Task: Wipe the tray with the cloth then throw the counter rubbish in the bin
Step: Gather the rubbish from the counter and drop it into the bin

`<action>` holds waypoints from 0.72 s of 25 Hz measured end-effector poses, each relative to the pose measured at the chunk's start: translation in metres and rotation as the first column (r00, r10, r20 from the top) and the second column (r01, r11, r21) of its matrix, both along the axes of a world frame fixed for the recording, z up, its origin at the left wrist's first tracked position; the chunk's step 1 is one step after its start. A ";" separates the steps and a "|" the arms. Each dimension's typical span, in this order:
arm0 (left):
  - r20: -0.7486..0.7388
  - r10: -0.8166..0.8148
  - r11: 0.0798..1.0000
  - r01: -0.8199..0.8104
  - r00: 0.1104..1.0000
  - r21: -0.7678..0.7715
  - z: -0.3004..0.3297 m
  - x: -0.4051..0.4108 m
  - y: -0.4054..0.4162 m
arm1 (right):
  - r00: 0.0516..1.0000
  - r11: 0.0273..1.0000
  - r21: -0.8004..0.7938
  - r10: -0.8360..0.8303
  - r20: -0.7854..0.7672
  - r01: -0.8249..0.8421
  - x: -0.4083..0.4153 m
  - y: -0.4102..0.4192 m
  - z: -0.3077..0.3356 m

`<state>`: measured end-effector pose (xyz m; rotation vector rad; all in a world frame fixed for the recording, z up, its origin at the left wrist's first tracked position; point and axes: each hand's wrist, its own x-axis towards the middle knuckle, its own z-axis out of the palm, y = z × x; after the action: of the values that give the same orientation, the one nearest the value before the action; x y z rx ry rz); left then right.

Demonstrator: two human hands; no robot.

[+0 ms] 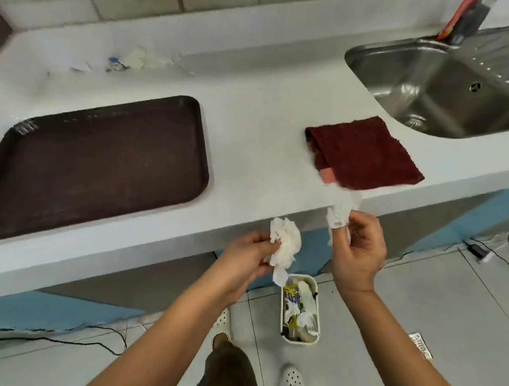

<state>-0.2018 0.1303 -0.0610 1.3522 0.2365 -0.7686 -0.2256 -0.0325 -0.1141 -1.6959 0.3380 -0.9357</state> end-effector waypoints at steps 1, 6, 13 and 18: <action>-0.065 -0.006 0.999 0.008 0.998 0.032 -0.020 -0.015 -0.005 | 0.999 1.000 0.016 -0.012 -0.040 0.013 -0.017 -0.007 -0.018; -0.365 0.094 0.985 -0.033 0.926 0.169 -0.113 -0.069 -0.017 | 0.934 0.996 0.084 0.014 -0.357 0.017 -0.092 -0.021 -0.109; -0.574 0.210 0.973 -0.108 0.792 0.206 -0.225 -0.073 -0.041 | 0.650 0.969 0.214 0.082 -0.755 0.126 -0.131 -0.028 -0.240; -0.680 0.226 0.972 -0.117 0.697 0.204 -0.321 -0.072 -0.057 | 0.449 0.963 0.256 0.192 -0.872 0.085 -0.141 -0.023 -0.315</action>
<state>-0.2740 0.0734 -0.3820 1.0900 1.0361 -1.0999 -0.3661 -0.0555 -0.4289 -1.7960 1.0649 0.1926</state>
